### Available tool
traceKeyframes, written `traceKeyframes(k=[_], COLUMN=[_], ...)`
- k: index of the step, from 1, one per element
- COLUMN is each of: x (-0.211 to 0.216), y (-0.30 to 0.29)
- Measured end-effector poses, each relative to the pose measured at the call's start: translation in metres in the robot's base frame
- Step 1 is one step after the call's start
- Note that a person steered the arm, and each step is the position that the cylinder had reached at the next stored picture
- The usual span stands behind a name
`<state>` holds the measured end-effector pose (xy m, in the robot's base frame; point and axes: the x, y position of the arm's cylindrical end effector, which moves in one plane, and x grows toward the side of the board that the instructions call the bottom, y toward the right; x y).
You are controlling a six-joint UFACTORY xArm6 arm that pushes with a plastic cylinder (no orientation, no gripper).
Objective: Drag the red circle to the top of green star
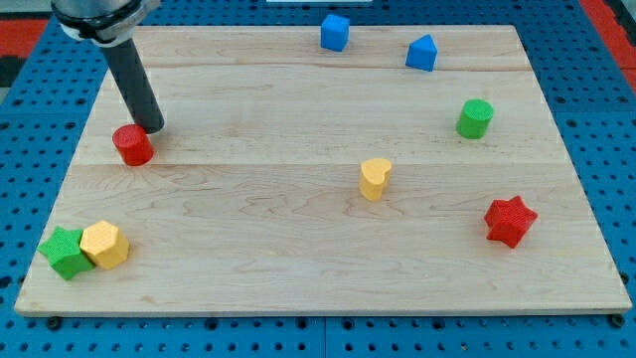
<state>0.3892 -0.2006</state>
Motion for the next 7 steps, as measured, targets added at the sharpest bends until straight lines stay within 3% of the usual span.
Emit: traceKeyframes(k=[1,3,5,7], x=[0.000,0.004,-0.007,0.030], y=[0.006,-0.076,-0.022,-0.012])
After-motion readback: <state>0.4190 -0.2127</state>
